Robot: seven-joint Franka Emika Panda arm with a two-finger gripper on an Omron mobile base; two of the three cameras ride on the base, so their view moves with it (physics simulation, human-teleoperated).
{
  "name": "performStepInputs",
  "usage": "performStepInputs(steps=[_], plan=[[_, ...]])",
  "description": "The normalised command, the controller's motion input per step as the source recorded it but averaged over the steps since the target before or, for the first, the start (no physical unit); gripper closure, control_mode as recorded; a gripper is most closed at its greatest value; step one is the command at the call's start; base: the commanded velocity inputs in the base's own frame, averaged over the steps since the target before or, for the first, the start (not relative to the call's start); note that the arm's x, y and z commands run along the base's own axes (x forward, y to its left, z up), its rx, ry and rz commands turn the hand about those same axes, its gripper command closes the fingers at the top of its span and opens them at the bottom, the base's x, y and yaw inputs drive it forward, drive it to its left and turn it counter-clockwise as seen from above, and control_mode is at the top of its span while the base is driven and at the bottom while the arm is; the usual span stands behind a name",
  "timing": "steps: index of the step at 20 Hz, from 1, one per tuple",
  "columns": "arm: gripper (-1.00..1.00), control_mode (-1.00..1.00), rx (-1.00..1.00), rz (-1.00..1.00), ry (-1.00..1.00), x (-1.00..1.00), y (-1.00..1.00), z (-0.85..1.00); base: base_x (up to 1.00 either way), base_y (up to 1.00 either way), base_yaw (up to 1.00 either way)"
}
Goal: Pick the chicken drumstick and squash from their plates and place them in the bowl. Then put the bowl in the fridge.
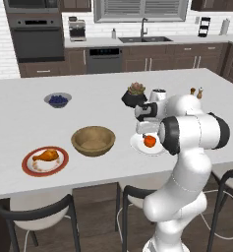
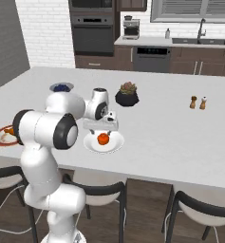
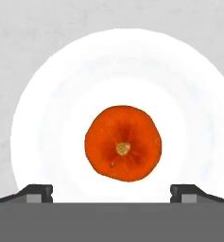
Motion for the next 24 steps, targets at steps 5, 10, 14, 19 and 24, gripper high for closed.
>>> performStepInputs(steps=[5, 10, 14, 19, 24], plan=[[-1.0, -1.0, 0.0, 0.0, 0.07, 0.33, 0.02, -0.7, 0.0, 0.0, 0.0], [1.0, -1.0, 0.0, 0.0, 0.01, 0.31, 0.0, -0.54, 0.0, 0.0, 0.0], [1.0, -1.0, 0.0, 0.0, 0.05, 0.0, 0.0, -0.46, 0.0, 0.0, 0.0], [1.0, -1.0, 0.02, 0.01, -0.02, -0.07, 0.0, 0.02, 0.0, 0.0, 0.0], [1.0, -1.0, 0.02, -0.06, -0.14, -0.05, 0.53, 0.94, 0.0, 0.0, 0.0]])
